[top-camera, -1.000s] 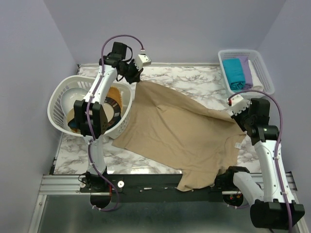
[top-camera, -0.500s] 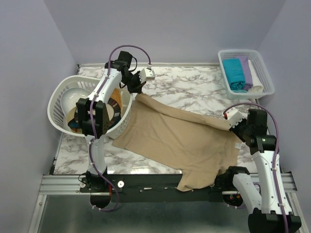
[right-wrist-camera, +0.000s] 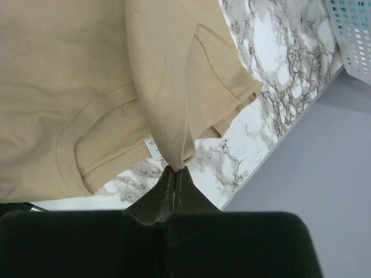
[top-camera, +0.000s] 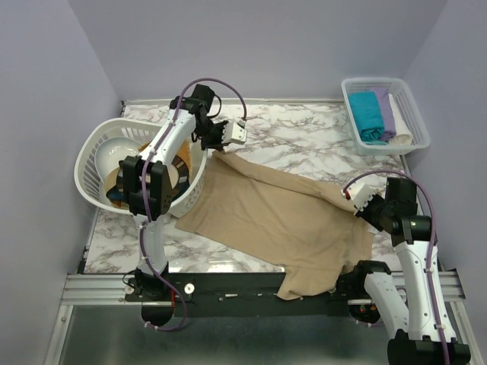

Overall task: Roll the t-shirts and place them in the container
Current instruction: Fold the T-shirt at the center of the board.

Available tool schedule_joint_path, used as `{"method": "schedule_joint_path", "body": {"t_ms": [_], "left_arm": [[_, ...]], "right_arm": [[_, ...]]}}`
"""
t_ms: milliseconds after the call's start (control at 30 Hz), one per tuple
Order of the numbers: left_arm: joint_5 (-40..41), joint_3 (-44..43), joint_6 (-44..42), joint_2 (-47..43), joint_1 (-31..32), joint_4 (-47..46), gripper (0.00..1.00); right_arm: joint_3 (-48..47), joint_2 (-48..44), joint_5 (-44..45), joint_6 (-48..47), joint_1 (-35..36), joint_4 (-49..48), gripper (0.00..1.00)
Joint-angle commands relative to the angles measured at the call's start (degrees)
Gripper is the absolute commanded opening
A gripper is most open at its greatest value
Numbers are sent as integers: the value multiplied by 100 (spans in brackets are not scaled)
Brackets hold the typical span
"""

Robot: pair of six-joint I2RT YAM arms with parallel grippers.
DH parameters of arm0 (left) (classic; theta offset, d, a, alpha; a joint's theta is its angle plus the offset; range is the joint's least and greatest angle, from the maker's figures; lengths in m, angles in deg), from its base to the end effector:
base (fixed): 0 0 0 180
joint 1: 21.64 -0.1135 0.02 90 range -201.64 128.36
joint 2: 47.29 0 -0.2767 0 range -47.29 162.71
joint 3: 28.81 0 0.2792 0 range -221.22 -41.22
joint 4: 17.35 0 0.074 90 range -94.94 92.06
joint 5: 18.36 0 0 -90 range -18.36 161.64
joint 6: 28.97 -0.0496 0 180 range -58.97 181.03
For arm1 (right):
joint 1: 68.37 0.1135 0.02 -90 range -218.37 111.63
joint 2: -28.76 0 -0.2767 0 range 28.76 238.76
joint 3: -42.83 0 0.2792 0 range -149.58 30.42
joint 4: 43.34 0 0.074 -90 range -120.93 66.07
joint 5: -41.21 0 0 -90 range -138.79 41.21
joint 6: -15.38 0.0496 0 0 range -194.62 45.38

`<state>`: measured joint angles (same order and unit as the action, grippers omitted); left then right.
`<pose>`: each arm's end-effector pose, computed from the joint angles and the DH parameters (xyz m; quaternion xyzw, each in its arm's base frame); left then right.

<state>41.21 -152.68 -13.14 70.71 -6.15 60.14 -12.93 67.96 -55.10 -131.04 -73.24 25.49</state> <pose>0.4409 -0.1483 0.2756 0.7013 0.6460 -0.1503 0.2613 0.1486 -0.0072 0.2704 -0.4269 0.8431 -0.1198 0.3043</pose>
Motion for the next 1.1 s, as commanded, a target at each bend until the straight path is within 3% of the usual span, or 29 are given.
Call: {"method": "schedule_joint_path", "body": {"t_ms": [0, 200, 333, 567, 767, 1067], "left_arm": [[1600, 186, -1351, 171, -11, 1287, 0], [2401, 273, -2118, 294, 305, 1823, 0], [3374, 493, -2574, 347, 508, 2096, 0], [4387, 942, -3006, 356, 613, 2176, 0], [4564, 1232, -3130, 312, 763, 2176, 0], [4116, 1232, -2752, 382, 912, 2193, 0]], "right_arm": [[81, 0, -292, -185, 12, 185, 0], [29, 105, -450, -272, 12, 237, 0], [29, 140, -573, -422, 12, 316, 1], [134, 141, -784, -712, 12, 571, 0], [125, 307, -916, -651, 12, 581, 0], [38, 703, -986, -563, 12, 422, 0]]}}
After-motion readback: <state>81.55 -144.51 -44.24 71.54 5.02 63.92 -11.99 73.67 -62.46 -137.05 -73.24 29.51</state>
